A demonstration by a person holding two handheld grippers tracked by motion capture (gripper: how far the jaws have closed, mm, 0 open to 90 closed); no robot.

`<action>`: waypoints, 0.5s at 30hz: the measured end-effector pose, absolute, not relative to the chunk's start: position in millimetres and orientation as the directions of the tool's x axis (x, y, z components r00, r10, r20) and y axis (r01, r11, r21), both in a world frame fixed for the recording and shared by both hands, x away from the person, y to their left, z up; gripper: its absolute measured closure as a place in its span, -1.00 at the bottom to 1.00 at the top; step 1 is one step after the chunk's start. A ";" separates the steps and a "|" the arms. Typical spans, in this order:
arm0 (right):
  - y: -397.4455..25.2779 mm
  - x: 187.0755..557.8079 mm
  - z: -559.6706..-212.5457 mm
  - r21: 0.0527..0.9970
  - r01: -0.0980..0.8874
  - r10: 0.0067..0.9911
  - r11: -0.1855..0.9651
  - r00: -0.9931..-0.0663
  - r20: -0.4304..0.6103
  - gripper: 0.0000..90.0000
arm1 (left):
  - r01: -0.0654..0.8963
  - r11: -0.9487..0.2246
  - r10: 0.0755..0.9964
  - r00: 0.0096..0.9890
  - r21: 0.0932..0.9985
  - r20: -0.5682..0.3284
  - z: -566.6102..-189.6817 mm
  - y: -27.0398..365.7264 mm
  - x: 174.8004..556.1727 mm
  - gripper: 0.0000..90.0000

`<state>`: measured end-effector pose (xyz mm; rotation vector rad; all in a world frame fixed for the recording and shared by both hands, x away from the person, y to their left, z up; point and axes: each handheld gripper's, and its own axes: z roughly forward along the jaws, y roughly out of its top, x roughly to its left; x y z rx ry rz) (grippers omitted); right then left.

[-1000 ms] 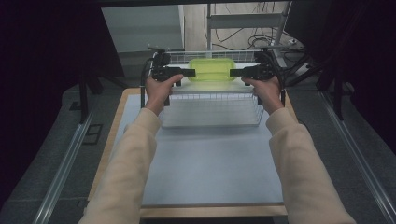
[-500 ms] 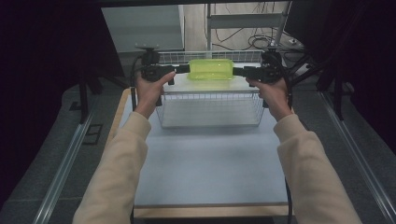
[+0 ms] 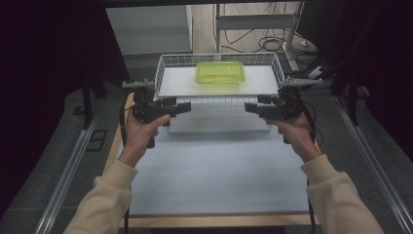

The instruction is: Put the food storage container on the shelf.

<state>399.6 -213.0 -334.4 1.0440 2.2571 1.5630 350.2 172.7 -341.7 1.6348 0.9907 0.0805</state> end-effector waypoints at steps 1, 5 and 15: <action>-213.4 393.4 -339.5 0.878 0.437 0.639 0.196 -0.736 0.223 -0.36 | 0.554 0.026 0.623 0.643 0.832 -0.447 -347.1 173.1 343.7 -0.57; -215.7 368.6 -361.1 0.881 0.417 0.608 0.226 -0.766 0.207 -0.40 | 0.561 0.005 0.613 0.652 0.828 -0.445 -370.5 172.4 321.4 -0.56; -225.0 318.1 -418.5 0.860 0.441 0.548 0.258 -0.799 0.246 -0.44 | 0.559 -0.067 0.608 0.679 0.826 -0.411 -429.8 163.5 275.6 -0.54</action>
